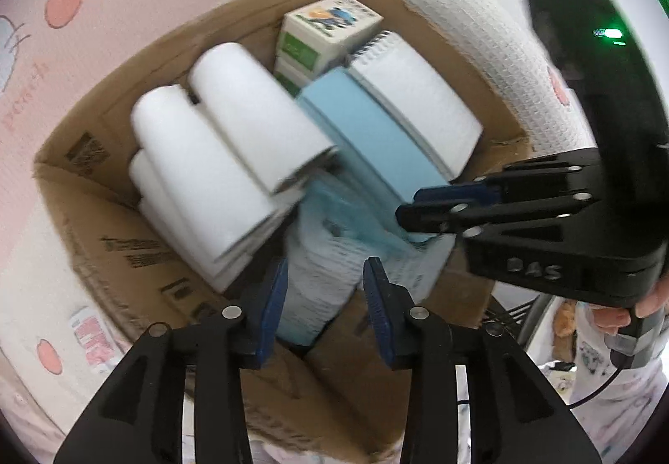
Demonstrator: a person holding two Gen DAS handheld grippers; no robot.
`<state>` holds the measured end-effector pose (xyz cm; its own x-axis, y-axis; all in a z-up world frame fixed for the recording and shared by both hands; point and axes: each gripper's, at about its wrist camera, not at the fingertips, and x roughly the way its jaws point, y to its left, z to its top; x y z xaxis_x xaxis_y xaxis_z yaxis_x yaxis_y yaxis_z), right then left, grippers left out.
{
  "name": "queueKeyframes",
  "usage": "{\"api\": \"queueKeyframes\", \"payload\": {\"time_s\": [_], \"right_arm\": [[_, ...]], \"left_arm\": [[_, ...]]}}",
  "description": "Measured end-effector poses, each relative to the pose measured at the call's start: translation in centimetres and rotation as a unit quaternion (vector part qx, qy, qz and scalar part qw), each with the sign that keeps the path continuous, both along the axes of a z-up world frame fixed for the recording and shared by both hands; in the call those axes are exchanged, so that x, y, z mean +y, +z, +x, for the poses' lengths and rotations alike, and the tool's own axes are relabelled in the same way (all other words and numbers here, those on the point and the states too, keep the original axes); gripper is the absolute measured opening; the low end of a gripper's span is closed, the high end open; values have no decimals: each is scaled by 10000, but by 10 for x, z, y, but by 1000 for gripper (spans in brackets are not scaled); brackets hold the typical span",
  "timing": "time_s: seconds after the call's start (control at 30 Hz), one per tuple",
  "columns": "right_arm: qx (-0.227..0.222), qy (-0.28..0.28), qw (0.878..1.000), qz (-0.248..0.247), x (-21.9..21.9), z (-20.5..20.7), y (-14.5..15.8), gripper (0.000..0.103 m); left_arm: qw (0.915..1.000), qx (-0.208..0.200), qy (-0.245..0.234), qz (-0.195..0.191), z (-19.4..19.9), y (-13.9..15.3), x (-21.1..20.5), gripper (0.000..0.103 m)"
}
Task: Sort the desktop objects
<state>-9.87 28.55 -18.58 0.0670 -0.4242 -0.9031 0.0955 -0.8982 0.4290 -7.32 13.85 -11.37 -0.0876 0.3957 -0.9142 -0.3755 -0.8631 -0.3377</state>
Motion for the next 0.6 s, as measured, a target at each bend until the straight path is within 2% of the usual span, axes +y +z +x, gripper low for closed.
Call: {"api": "queueKeyframes", "payload": {"time_s": [0.1, 0.13, 0.17, 0.23, 0.43, 0.6], "right_arm": [[157, -187, 9996, -113, 17, 4, 10, 13], [185, -240, 9994, -153, 22, 6, 12, 13], [231, -267, 9992, -160, 25, 6, 14, 13], [328, -316, 9989, -144, 35, 6, 14, 13], [419, -369, 9982, -238, 62, 2, 24, 13], [501, -322, 9982, -91, 64, 10, 21, 13]], "left_arm": [[9997, -32, -32, 239, 1, 1, 13, 41], [9992, -130, -35, 370, 0, -1, 18, 37], [9988, -204, -27, 434, -5, -3, 25, 24], [9976, -456, 15, 528, -7, -13, 32, 9], [9918, -1099, 488, 436, -34, -53, 34, 6], [9917, -1203, 452, 63, -38, -67, 46, 6]]}}
